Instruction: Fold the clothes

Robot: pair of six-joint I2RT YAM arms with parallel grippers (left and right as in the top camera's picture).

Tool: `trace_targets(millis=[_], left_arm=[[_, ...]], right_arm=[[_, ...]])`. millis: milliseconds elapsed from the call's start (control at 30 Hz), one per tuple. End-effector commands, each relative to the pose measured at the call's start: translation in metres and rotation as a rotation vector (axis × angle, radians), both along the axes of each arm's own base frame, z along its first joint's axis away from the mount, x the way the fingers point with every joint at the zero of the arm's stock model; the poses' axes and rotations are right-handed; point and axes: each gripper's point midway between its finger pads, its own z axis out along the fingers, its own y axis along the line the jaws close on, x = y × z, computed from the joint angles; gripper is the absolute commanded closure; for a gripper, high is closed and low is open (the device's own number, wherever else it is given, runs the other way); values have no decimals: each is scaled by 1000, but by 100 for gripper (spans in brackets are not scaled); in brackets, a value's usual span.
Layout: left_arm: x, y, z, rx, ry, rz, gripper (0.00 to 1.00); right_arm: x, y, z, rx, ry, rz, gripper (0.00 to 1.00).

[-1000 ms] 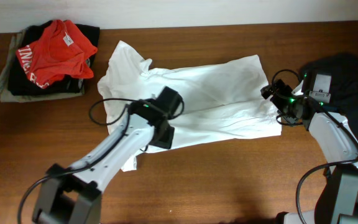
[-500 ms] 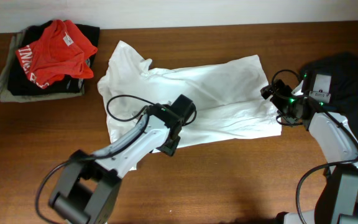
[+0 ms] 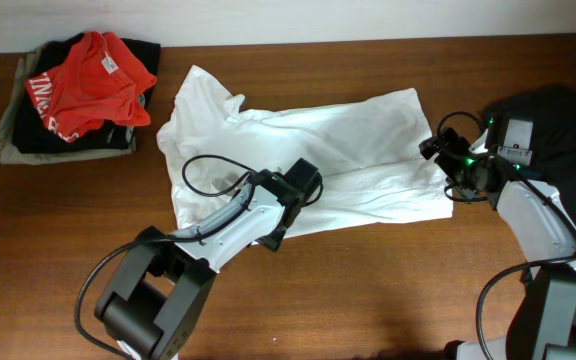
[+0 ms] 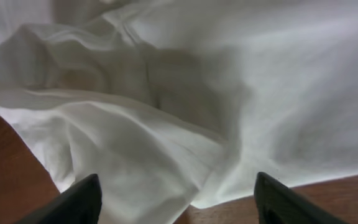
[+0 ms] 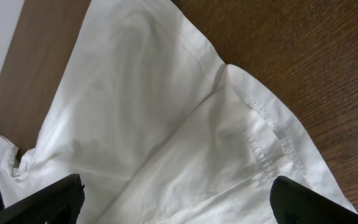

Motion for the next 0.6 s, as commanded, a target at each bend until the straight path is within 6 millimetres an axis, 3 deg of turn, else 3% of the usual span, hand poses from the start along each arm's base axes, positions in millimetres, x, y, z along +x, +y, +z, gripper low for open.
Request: trace_targets(millis=[0, 67, 200, 467, 567], left_arm=[[4, 5, -2, 23, -20, 12, 29], [6, 8, -2, 22, -21, 23, 34], [10, 18, -3, 23, -20, 55, 35], [8, 18, -7, 23, 2, 46, 36], [3, 15, -14, 6, 41, 31, 41]], right_arm=[[5, 2, 15, -10, -41, 17, 1], [4, 2, 15, -10, -39, 17, 1], [4, 2, 15, -10, -39, 17, 1], [4, 2, 15, -10, -39, 17, 1], [4, 2, 15, -10, -39, 17, 1]])
